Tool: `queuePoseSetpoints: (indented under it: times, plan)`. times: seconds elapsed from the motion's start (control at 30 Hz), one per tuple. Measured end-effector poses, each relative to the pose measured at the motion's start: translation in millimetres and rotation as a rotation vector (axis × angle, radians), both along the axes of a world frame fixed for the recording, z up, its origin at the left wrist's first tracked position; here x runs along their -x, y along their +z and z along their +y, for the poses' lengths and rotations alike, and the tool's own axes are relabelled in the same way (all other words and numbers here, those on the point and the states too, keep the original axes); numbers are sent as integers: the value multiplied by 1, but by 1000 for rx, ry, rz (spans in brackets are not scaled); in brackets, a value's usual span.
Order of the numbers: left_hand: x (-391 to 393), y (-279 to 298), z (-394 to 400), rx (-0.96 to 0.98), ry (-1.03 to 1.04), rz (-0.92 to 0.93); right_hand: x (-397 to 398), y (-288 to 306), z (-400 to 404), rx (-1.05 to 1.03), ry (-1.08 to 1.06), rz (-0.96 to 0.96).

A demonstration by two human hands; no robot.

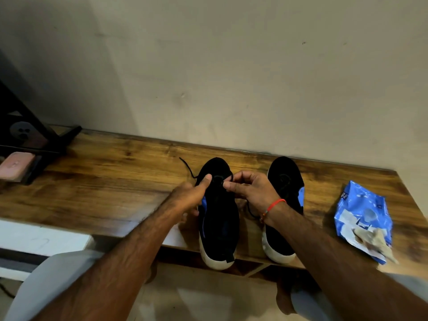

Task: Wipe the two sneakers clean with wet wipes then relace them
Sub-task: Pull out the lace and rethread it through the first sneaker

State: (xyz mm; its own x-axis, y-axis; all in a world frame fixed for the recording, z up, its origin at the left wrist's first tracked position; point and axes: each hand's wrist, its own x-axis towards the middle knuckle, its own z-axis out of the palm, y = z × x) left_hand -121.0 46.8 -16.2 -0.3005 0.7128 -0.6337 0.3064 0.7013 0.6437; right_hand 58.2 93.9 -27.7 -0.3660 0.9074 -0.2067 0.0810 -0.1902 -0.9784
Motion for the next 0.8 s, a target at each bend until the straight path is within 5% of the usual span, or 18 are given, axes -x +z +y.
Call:
queuePoseSetpoints:
  times: [0.17,0.27,0.43,0.57,0.7,0.8]
  plan:
    - [-11,1,-5,64,30,-158,0,0,0,-25,15,-5]
    - [-17,-6,2,-111,206,-255,0,-1,-1,-21,12,-24]
    - [-5,1,14,-498,548,-730,0,-2,1,-3,-16,-43]
    - [27,16,26,-813,763,-581,-1,-3,1,13,-47,-64]
    - [32,11,21,-485,528,-170,0,-3,1,32,-45,-47]
    - [29,-4,13,-131,327,-131,1,-3,0,21,-44,-49]
